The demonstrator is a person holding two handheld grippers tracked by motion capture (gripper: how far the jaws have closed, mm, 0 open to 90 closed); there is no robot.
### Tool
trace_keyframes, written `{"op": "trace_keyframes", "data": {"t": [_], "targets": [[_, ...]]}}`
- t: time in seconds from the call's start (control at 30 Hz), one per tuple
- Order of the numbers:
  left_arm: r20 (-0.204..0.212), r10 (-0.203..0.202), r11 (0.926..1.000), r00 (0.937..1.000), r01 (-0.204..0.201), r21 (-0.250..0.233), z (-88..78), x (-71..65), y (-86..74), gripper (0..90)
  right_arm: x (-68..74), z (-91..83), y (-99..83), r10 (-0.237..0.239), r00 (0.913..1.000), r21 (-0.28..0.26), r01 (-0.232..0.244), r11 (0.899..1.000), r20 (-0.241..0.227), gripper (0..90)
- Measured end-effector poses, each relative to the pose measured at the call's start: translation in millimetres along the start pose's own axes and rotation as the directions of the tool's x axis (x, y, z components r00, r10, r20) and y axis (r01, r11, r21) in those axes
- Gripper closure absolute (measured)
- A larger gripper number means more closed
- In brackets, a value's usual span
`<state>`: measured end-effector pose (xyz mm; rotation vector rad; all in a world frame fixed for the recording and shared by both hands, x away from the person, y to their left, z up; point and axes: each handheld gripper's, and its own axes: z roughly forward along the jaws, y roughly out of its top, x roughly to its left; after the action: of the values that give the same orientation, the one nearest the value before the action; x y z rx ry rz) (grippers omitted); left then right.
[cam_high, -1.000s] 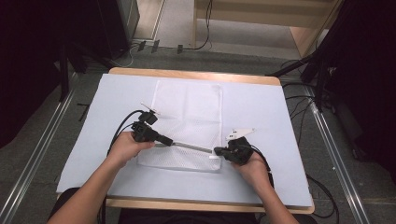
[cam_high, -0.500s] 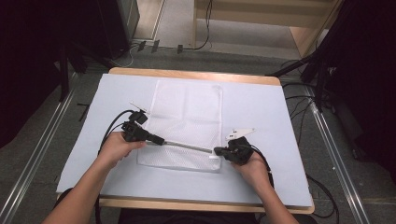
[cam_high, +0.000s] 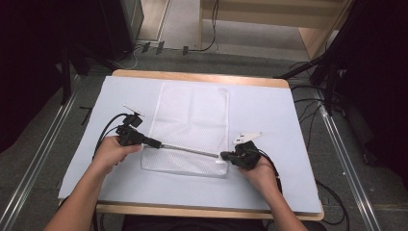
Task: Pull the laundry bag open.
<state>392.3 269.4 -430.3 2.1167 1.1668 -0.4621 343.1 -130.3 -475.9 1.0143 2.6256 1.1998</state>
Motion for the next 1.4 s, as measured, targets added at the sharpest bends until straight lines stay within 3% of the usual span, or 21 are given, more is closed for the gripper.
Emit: {"op": "trace_keyframes", "data": {"t": [0.77,0.83,0.87,0.93,1.0,1.13,1.37,1.4], "targets": [[-0.012,-0.057,0.9982,0.9983,0.057,-0.020,-25.2,21.2,-16.7,87.7,-1.6,0.0,0.9,-0.001,1.0000,0.006,0.001,1.000,-0.009,90.0],[-0.037,-0.071,0.9974,0.9968,0.071,-0.017,-27.7,26.0,-19.5,87.7,-1.4,0.0,1.0,0.001,1.0000,0.007,-0.001,1.000,-0.009,90.0],[-0.049,-0.099,0.9948,0.9939,0.098,-0.029,-30.9,32.0,-22.9,87.8,-1.4,0.0,1.1,0.001,1.0000,0.008,0.000,1.000,-0.008,90.0],[-0.037,-0.109,0.9935,0.9933,0.108,-0.034,-32.9,35.3,-24.8,87.8,-1.4,0.0,1.1,0.001,1.0000,0.008,-0.001,1.000,-0.009,90.0],[-0.052,-0.119,0.9924,0.9915,0.118,-0.036,-34.3,36.7,-25.3,87.8,-1.8,0.2,1.2,0.003,0.9999,0.006,-0.002,1.000,-0.012,90.0],[-0.087,-0.107,0.9942,0.9905,0.106,-0.022,-33.1,36.2,-26.1,87.7,-1.9,0.1,1.2,0.003,0.9999,0.006,-0.003,1.000,-0.011,90.0],[-0.061,-0.110,0.9931,0.9920,0.108,-0.046,-35.6,35.8,-26.8,87.5,-2.3,0.3,1.9,0.000,0.9999,0.008,0.000,1.000,-0.015,90.0],[-0.063,-0.082,0.9947,0.9946,0.078,-0.067,-36.2,33.8,-29.2,87.4,-2.8,0.3,1.9,0.000,0.9999,0.007,0.000,1.000,-0.017,90.0]]}}
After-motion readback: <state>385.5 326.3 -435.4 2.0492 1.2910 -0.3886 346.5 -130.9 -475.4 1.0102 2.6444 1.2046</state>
